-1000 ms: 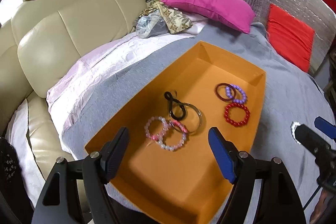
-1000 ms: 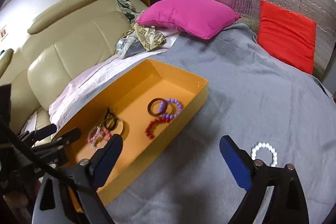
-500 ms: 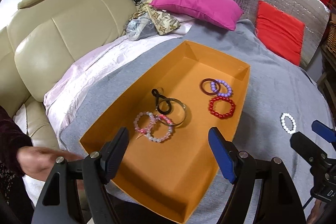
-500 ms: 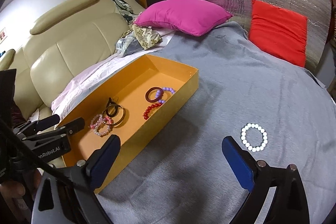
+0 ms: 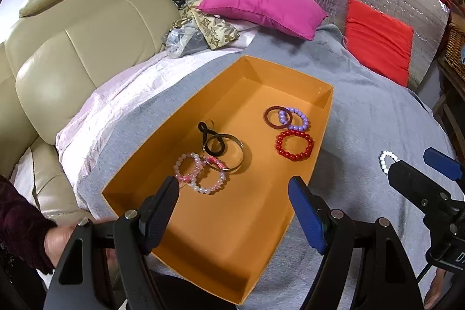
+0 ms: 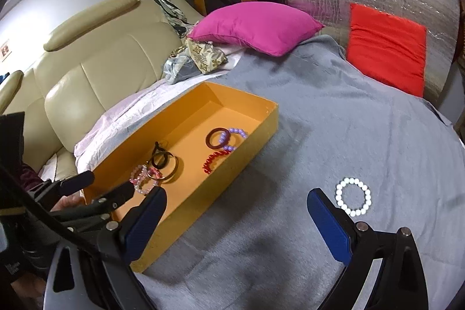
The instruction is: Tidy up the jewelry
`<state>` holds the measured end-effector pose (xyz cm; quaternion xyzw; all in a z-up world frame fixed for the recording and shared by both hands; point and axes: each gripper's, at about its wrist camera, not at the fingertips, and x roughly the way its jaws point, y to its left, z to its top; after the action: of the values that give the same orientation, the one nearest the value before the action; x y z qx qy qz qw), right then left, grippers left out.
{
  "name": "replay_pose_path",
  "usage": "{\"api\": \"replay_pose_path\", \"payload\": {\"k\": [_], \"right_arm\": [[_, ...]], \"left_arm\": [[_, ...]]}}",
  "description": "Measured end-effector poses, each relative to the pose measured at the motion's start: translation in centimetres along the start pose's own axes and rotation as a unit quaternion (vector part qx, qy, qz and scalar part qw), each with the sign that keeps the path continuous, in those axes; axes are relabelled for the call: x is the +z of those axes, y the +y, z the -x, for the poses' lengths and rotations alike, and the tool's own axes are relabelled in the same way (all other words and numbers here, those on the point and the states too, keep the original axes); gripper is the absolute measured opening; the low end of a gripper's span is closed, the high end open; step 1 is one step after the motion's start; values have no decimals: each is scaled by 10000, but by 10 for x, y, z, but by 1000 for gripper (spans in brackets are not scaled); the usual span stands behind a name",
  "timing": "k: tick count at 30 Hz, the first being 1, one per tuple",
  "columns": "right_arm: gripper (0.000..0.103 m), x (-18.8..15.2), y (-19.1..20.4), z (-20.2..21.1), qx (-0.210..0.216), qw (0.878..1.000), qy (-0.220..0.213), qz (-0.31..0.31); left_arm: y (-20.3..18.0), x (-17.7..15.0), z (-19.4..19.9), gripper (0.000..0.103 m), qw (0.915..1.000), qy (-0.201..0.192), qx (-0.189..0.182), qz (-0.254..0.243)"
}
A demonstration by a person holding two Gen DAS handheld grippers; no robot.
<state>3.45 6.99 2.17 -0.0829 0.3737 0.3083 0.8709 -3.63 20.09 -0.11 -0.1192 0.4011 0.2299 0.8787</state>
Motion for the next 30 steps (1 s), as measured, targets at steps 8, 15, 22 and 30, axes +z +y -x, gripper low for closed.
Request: {"api": "replay_pose_path", "payload": {"k": [8,15,22,30], "right_arm": [[99,-3,12,4,32,9999,-26,147],[99,-5,18,11,-62,9995,-77,304],[99,-6,20,17,-84,9993,-81,348],[99,-5,21,19,-78,9992,-82,379]], "left_arm": [[8,-1,13,78,9997,-178,132,38],[10,-4,24,78,9997,-223,97,77],[12,-5,31,78,9995,-286,87,131],[8,-6,35,78,9995,-321,74,34]]}}
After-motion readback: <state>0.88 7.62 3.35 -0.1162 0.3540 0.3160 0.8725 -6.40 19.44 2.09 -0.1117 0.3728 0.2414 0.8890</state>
